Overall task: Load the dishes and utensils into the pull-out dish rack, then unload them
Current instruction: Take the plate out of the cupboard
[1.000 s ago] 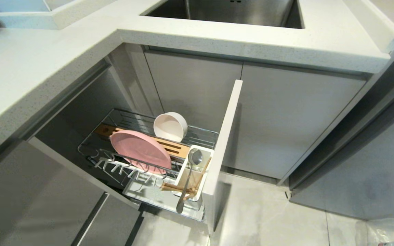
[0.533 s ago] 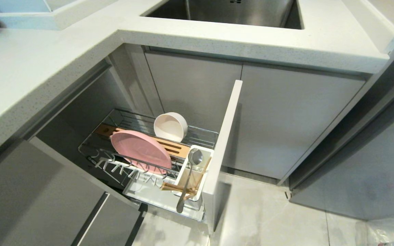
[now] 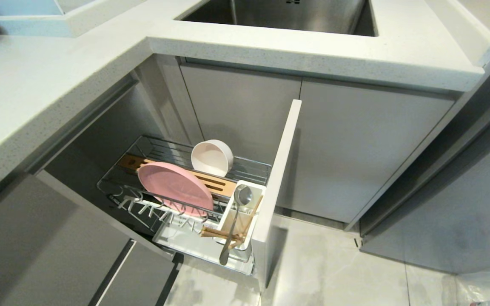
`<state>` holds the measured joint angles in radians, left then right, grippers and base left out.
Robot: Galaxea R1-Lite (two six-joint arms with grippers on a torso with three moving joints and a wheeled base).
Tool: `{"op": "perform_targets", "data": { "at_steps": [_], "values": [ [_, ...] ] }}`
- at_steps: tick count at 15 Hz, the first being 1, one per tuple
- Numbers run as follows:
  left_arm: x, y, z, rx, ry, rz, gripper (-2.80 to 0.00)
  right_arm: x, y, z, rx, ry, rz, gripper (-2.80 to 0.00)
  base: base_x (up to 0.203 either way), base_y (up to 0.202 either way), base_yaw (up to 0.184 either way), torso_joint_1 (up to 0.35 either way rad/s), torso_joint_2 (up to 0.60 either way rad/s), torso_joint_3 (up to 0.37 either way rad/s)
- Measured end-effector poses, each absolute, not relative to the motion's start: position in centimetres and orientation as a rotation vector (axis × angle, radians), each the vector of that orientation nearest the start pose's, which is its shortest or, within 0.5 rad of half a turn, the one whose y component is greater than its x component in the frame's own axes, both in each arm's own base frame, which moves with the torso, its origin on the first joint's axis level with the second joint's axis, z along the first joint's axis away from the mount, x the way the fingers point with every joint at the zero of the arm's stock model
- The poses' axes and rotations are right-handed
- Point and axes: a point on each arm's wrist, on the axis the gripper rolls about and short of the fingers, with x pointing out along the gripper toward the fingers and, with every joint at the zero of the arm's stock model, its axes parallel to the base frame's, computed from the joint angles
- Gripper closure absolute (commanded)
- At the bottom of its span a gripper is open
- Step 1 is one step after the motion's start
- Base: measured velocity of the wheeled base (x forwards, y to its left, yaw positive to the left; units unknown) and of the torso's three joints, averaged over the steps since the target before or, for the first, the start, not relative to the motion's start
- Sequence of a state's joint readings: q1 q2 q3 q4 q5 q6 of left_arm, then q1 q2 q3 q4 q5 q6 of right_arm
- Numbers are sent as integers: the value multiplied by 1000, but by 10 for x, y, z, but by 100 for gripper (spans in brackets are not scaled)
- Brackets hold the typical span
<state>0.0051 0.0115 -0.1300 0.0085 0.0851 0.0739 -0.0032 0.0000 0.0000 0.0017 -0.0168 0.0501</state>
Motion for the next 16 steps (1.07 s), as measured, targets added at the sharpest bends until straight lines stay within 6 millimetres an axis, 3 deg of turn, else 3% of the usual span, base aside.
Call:
{"op": "perform_targets", "data": {
  "at_steps": [3,6,16],
  "values": [
    [-25,1,92,79,-128,74,0,-23,0,75,50,1,-20,0,0,0,0,0,0,0],
    [-23,0,75,80,1,-4,0,-23,0,75,50,1,-20,0,0,0,0,0,0,0],
    [-23,0,75,21,3,-4,0,-23,0,75,50,1,-20,0,0,0,0,0,0,0]
  ]
}}
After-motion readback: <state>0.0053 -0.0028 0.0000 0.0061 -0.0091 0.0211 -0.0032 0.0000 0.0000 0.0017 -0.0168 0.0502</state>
